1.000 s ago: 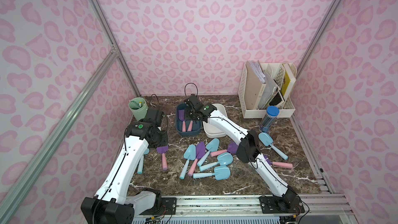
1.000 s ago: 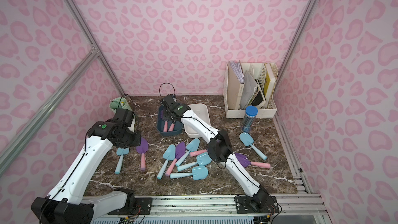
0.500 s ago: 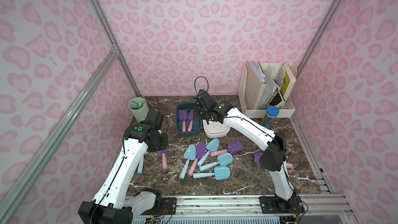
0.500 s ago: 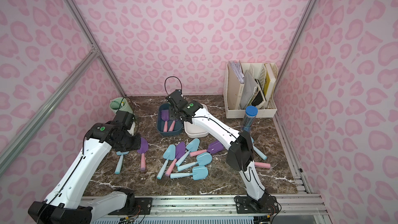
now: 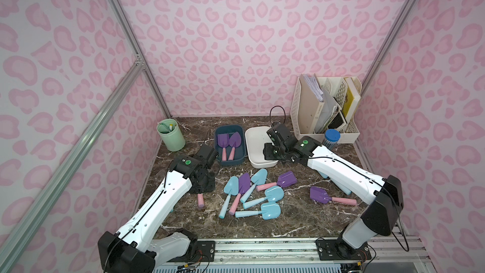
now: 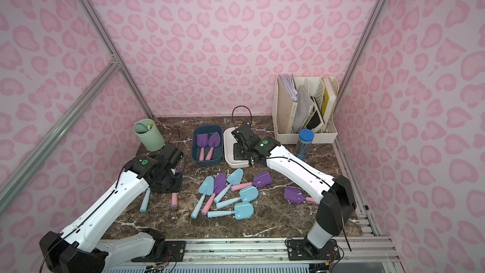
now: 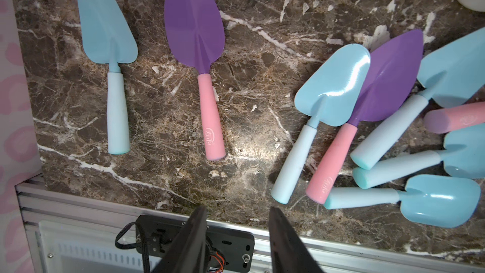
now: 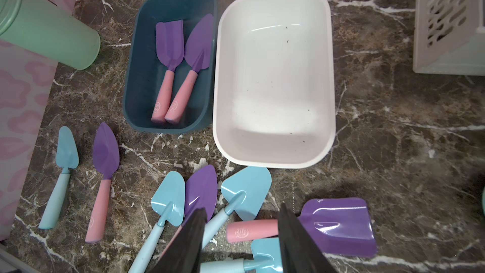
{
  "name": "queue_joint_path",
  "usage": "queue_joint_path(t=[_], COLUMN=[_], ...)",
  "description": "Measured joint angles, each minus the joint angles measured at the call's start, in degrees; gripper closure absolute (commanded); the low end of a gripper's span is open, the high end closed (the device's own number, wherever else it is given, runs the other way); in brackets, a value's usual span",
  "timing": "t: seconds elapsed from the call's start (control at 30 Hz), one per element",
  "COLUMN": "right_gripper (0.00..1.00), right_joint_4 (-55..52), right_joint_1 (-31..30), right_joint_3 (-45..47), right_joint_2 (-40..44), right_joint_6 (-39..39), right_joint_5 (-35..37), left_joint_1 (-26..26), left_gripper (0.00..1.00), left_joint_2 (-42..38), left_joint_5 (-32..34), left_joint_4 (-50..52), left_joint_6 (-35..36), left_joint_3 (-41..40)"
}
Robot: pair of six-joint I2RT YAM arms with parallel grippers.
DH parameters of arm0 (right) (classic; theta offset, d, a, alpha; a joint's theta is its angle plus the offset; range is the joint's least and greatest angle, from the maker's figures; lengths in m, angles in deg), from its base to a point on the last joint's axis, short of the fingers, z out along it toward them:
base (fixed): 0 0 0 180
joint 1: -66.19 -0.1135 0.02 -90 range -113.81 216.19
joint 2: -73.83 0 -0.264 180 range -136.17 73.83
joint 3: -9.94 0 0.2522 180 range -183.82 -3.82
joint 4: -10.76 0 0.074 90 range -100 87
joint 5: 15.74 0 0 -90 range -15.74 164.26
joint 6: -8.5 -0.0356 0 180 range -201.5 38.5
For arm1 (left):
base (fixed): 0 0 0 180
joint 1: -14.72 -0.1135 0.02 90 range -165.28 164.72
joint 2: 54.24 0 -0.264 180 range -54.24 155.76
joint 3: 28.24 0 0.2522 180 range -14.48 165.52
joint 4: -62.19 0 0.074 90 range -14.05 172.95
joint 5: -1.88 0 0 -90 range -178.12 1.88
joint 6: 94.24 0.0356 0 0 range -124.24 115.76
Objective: Sort the small shovels by color and place them into the storage box
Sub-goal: Pick up the shovel from the center of the board.
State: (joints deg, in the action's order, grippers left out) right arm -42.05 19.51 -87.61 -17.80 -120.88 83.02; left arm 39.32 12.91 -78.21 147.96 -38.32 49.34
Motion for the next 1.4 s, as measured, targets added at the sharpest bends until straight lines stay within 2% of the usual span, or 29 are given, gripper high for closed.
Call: queue_joint_path(t=[0.3, 0.6, 0.83, 1.13, 1.4], right_gripper=[0.5, 0.5, 0.5, 0.5, 0.5], right_joint_4=[0.55, 0.48, 0.44, -0.35, -1.51], right_joint_1=[4.66, 9.22, 12.46, 14.45, 15.19], right_joint_3=[11.23, 16.17, 16.33, 15.13, 15.72], right_joint_2=[8.98, 16.33, 16.96, 15.8, 16.5], right_joint_6=[0.42, 1.14, 2.49, 3.85, 4.26], right_joint_5=[-0.44, 0.07, -0.2, -1.16, -1.57], left_joint_1=[0.15, -2.8, -7.34, -10.14, -11.58], left_gripper=[0.42, 0.41, 0.41, 0.42, 0.42], left_joint_2=[5.16, 12.87, 15.91, 20.39, 20.74], left_joint_5=[3.72, 3.43, 1.05, -1.49, -1.99], left_joint_4=[-0.7, -6.78, -10.88, -14.43, -15.63], left_joint_6=[-7.5, -8.22, -7.78, -6.64, -6.23], left_joint_3=[-3.43, -6.64, -8.04, -8.87, -9.88])
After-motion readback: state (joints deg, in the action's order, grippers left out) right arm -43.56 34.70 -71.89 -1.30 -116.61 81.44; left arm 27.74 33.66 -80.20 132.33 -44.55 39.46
